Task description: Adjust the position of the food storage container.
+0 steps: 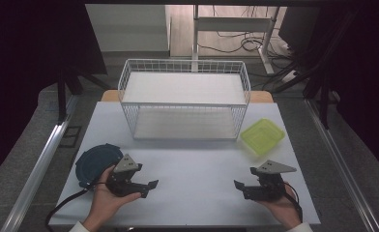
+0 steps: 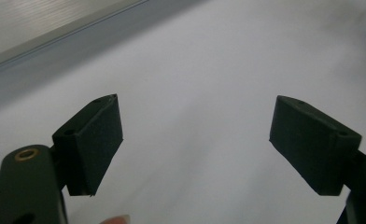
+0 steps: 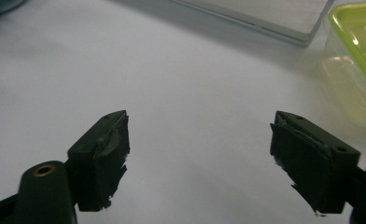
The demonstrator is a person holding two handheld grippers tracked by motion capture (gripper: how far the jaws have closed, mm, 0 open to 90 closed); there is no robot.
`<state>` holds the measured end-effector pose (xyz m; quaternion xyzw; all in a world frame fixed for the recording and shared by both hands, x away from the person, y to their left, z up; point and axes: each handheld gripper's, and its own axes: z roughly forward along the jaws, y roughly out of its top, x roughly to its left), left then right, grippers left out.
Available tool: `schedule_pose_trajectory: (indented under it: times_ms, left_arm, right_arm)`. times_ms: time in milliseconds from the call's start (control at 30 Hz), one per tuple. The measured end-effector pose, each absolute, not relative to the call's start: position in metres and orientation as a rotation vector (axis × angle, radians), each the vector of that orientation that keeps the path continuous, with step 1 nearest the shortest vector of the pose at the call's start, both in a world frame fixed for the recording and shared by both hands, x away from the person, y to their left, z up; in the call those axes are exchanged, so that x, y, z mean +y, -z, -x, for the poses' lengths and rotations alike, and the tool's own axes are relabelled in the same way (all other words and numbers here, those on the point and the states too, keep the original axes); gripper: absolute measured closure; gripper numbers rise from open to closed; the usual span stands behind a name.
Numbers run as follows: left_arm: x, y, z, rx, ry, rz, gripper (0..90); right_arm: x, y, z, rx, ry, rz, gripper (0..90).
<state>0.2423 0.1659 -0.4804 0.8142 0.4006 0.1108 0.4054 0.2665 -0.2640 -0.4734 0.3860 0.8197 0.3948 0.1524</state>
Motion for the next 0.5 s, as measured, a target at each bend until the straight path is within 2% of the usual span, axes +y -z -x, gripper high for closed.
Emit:
schedule_pose_trajectory:
  times_ms: [500]
  left_arm:
    - [0.167,0.476,-0.231,1.008,-0.298,-2.052,17.3]
  right_arm:
    - [-0.255,0.467,-0.260,2.399,-1.135,-1.067,24.7]
